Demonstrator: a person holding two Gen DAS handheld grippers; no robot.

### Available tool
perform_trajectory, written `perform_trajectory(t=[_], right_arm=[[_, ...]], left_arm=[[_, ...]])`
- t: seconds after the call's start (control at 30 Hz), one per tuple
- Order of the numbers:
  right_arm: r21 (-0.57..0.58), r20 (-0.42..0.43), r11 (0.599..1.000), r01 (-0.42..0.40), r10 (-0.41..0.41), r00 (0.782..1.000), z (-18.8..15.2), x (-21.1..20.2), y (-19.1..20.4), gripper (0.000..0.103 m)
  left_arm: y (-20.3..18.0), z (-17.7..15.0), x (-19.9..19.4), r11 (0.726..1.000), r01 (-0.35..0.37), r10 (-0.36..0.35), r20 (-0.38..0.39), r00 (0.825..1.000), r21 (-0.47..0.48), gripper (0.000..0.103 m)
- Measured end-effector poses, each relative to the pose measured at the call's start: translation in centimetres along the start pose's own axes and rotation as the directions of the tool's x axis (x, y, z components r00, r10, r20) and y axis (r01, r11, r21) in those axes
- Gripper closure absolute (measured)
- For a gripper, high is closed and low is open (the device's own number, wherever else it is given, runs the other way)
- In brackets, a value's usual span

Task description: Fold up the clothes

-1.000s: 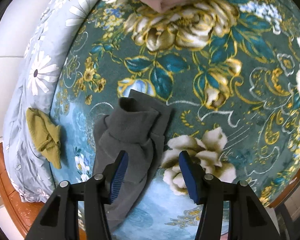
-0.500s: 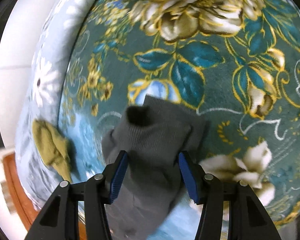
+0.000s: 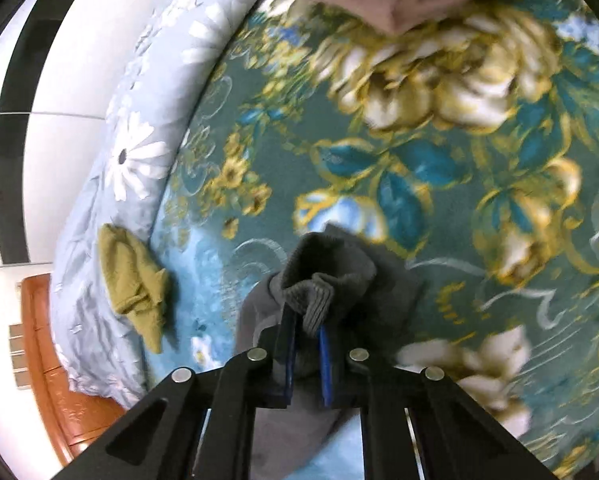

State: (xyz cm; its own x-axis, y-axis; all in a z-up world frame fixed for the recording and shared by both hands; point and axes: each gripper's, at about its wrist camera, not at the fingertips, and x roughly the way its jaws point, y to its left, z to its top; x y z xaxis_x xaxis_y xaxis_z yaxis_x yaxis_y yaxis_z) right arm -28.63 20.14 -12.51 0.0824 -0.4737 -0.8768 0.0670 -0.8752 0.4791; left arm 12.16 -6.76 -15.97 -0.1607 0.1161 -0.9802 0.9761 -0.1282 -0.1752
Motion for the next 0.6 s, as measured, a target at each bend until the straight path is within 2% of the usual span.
perform_trajectory(t=[0.13, 0.2, 0.3, 0.43, 0.5, 0.57, 0.6], right_arm=[[0.113, -0.034, 0.993, -0.021, 0.025, 0.999, 0.8, 2.2, -2.3, 0.093], [0.096, -0.042, 0.995, -0.036, 0.040, 0.998, 1.0, 2.6, -1.7, 0.093], [-0.005, -0.019, 0.998, -0.069, 0.069, 0.997, 1.4, 1.7, 0.2, 0.093], [-0.016, -0.061, 1.000, 0.020, -0.021, 0.998, 1.7, 2.8, -1.0, 0.093], [0.015, -0.100, 0.999, 0.039, -0.037, 0.994, 1.6, 3.6, -2.1, 0.090], [0.031, -0.082, 0.999, 0.016, -0.013, 0.997, 1.5, 3.1, -2.7, 0.087], [0.032, -0.063, 0.999, 0.010, -0.008, 0.998, 1.3, 2.6, -2.8, 0.078]], left_arm=[[-0.2, -0.6, 2.1, 0.999, -0.042, 0.041, -0.058, 0.997, -0.015, 0.051], [0.2, -0.8, 2.4, 0.998, -0.048, 0.045, -0.067, 0.997, -0.040, 0.051], [1.0, -1.1, 2.5, 0.996, -0.048, 0.043, -0.071, 0.997, -0.075, 0.051], [2.0, -1.4, 3.2, 0.993, -0.056, 0.044, -0.106, 0.993, -0.108, 0.051], [2.2, -1.5, 3.2, 0.991, -0.050, 0.036, -0.109, 0.993, -0.126, 0.051], [2.5, -1.7, 3.2, 0.990, -0.044, 0.030, -0.105, 0.994, -0.136, 0.051], [2.7, -1.7, 3.2, 0.990, -0.044, 0.030, -0.106, 0.994, -0.137, 0.051]])
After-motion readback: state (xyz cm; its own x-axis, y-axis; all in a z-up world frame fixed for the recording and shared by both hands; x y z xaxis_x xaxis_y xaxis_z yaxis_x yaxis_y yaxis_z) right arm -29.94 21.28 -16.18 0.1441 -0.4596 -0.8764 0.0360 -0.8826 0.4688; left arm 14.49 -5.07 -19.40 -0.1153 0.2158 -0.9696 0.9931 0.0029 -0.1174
